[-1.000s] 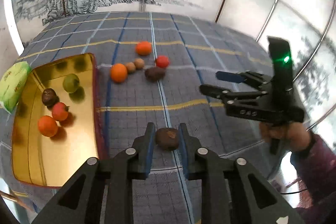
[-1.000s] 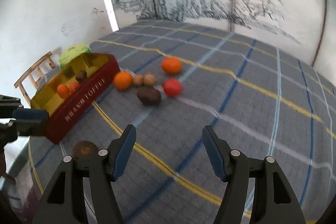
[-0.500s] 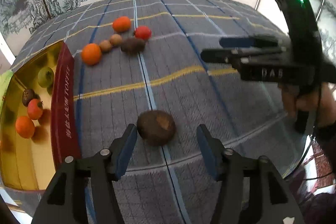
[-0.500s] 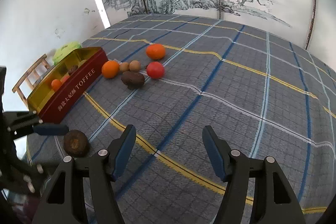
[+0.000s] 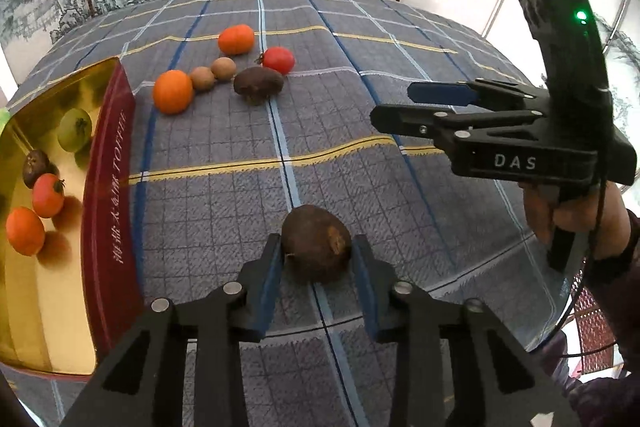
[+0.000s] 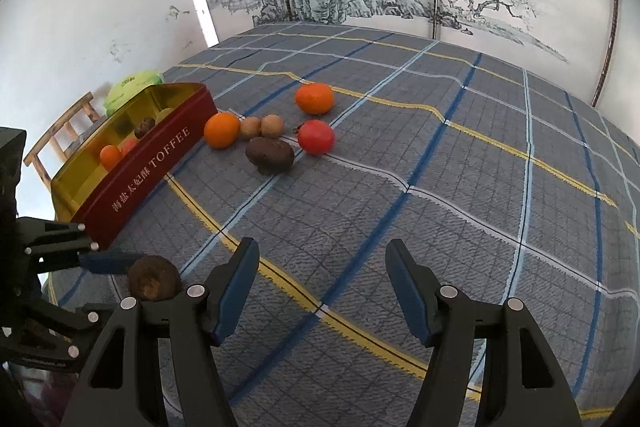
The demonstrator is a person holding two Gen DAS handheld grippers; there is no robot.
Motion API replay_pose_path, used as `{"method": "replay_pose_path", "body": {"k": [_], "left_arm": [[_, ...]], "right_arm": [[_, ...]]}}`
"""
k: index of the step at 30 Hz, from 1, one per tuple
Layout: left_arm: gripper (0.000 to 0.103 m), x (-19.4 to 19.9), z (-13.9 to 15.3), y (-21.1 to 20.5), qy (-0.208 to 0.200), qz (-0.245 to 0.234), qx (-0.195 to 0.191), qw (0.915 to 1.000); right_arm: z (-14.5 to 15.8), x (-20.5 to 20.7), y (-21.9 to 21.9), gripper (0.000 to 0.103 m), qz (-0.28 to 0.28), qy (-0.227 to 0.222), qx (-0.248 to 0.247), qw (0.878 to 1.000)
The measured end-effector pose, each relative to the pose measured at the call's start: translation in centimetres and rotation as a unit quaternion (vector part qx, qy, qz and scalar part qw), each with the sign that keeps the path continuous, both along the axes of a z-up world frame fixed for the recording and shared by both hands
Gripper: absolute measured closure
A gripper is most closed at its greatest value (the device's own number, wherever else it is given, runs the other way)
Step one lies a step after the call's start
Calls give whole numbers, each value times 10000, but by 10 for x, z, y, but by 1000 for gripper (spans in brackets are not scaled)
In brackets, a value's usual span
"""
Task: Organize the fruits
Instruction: 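Close the left tool on the dark brown fruit, then lift the dark brown fruit with the left tool while the right tool grasps the red tomato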
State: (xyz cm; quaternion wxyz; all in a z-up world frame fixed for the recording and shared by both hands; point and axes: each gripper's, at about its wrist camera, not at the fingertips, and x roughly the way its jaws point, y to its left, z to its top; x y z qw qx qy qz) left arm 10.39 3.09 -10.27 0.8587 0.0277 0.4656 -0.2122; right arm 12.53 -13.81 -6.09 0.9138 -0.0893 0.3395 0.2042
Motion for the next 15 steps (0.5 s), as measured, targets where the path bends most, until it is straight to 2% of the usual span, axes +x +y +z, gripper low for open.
{"method": "replay_pose_path", "body": {"k": [3, 4, 10, 15], "left_arm": [[75, -4, 1, -1, -136, 28, 44, 9999], [82, -6, 4, 0, -244, 112, 20, 9996], [82, -8, 26, 10, -464, 360, -234, 9980], [82, -5, 19, 10, -338, 269, -210, 9988]], "right_arm": [[-1, 2, 3, 37, 29, 23, -34, 10000], [-2, 2, 5, 37, 51, 30, -47, 10000], [7, 17, 26, 37, 306, -33, -45, 9995], [9, 43, 52, 37, 453, -16, -40, 9990]]}}
